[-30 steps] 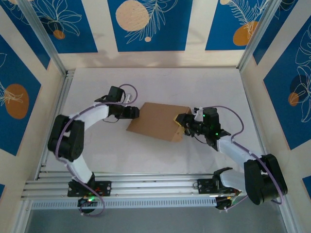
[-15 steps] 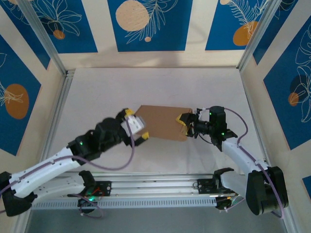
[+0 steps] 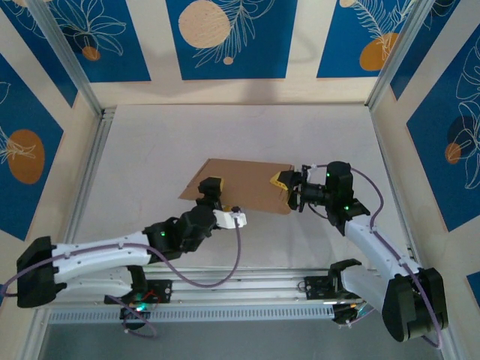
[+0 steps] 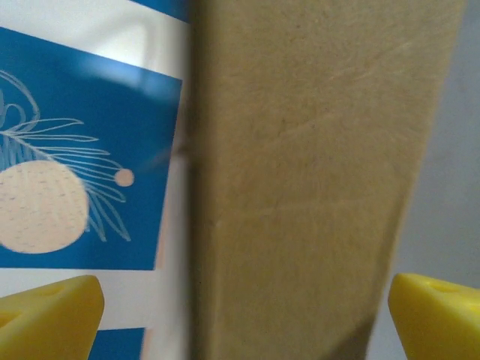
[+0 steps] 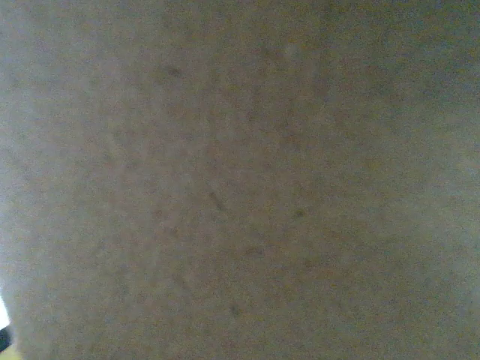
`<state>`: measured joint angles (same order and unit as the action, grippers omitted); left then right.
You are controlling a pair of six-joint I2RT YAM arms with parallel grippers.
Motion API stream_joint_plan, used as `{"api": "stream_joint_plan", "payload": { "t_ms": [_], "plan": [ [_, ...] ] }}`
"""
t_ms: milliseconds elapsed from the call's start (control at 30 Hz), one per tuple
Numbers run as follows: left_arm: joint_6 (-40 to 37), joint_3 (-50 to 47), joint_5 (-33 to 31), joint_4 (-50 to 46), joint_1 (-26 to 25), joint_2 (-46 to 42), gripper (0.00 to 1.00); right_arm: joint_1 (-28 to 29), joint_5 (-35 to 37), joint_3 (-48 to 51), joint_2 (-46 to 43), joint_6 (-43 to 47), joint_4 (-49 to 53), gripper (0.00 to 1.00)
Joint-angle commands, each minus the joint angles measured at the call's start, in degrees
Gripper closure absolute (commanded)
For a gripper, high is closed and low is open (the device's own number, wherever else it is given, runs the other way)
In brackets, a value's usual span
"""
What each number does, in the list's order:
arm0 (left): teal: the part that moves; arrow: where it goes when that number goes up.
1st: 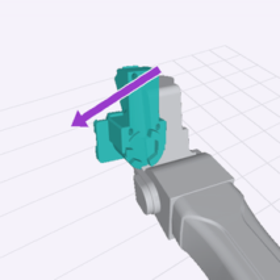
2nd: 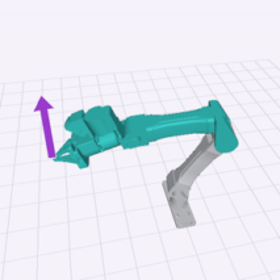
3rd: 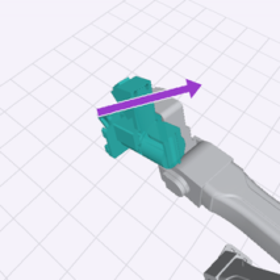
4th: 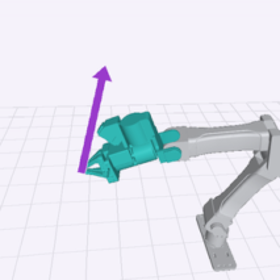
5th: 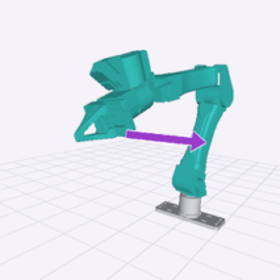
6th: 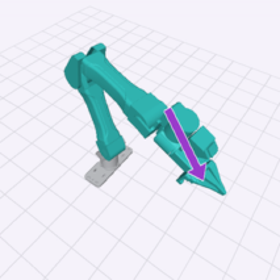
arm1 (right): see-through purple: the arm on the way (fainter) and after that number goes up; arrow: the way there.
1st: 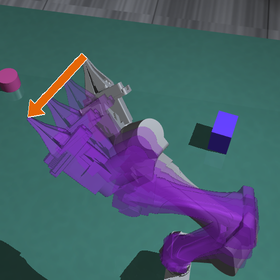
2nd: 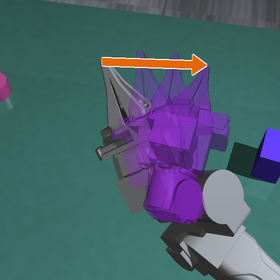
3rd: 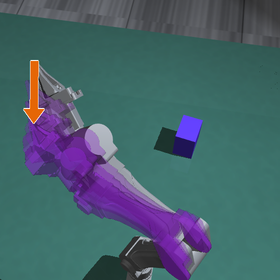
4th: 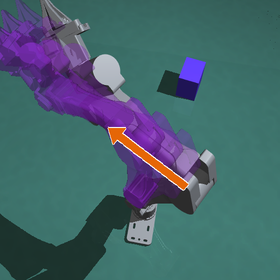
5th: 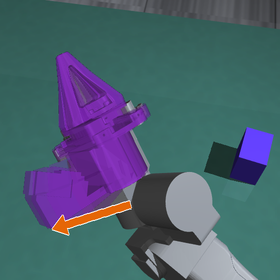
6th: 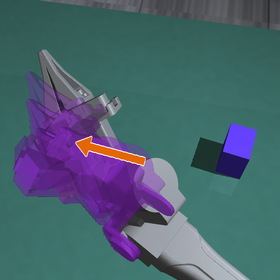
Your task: Fold the paper box
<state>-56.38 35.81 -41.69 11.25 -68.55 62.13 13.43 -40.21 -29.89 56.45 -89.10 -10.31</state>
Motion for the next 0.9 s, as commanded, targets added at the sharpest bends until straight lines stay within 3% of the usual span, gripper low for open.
{"api": "stream_joint_plan", "payload": {
  "t_ms": [0,67,267,400,567,633,733,867],
  "plan": [
    [-13.2,-2.8,-6.9,22.0,-0.4,3.4,0.13,0.7,-2.4,-1.2,-1.5,-3.7,-3.0,0.72],
    [-15.0,-2.6,-7.4,25.5,-0.4,4.4,0.24,0.8,-2.6,-1.5,-1.6,-3.9,-2.9,0.72],
    [-6.2,1.1,-4.5,11.1,-0.4,0.9,0.51,0.8,-2.4,-2.2,-2.6,-3.6,-1.6,0.71],
    [-4.2,2.1,-4.2,5.4,-0.4,-1.2,0.51,0.8,-2.2,-2.4,-3.0,-3.3,-0.9,0.64],
    [1.2,5.7,-3.6,-6.9,-0.2,-3.9,0.49,0.2,-2.3,-5.9,-3.5,1.5,5.8,0.35],
    [5.3,9.4,-2.2,-15.7,-0.1,-4.6,0.49,-0.8,-1.6,-9.1,-4.5,7.0,13.4,0.26],
    [12.4,16.4,0.8,-29.9,1.0,-3.8,0.5,-2.1,2.6,-16.0,-6.2,18.3,30.9,0.21],
    [19.4,25.2,6.5,-46.3,2.3,-0.6,0.51,-3.6,8.1,-21.8,-8.0,28.7,44.5,0.17]
  ]
}}
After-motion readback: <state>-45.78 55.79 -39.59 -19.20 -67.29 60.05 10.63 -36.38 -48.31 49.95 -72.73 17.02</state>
